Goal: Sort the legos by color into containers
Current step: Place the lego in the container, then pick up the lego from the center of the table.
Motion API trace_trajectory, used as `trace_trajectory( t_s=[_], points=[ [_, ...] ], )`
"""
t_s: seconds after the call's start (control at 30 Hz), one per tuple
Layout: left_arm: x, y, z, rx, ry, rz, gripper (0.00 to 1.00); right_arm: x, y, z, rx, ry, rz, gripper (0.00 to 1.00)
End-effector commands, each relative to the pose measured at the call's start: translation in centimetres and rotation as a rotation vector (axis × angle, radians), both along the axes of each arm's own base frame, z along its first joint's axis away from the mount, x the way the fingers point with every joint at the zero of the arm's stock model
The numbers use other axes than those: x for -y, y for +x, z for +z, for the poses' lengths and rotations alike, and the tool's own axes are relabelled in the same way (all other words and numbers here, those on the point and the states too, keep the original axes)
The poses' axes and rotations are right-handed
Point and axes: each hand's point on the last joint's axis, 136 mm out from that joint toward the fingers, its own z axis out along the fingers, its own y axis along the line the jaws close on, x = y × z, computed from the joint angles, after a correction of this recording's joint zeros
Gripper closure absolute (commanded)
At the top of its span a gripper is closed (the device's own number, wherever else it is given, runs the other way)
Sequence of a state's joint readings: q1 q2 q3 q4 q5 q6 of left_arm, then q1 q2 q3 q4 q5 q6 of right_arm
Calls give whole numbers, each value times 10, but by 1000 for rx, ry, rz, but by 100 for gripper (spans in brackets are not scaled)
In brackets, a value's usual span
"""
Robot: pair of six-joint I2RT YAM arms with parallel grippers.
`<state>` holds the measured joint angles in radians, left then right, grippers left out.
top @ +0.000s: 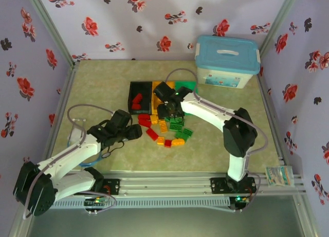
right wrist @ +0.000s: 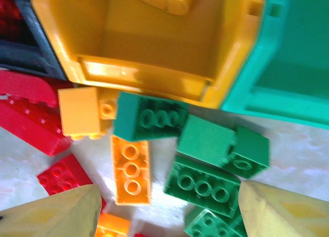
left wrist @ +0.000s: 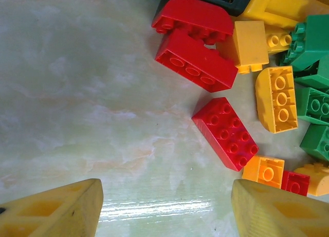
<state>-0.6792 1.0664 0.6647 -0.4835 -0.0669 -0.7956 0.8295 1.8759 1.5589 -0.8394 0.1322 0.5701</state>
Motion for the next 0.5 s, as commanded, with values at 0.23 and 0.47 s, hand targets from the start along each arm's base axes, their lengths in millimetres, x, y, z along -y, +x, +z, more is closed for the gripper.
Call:
trace_trajectory(
  t_s=[0.23,0.47],
  points=[
    [-15,-9,4,30,11,28,33,-19,18,-29,-10,-59,-90,36],
    [-17,-10,-1,26,19,32,33,-21,21,-43,-24,-92,-109,37]
  ],
)
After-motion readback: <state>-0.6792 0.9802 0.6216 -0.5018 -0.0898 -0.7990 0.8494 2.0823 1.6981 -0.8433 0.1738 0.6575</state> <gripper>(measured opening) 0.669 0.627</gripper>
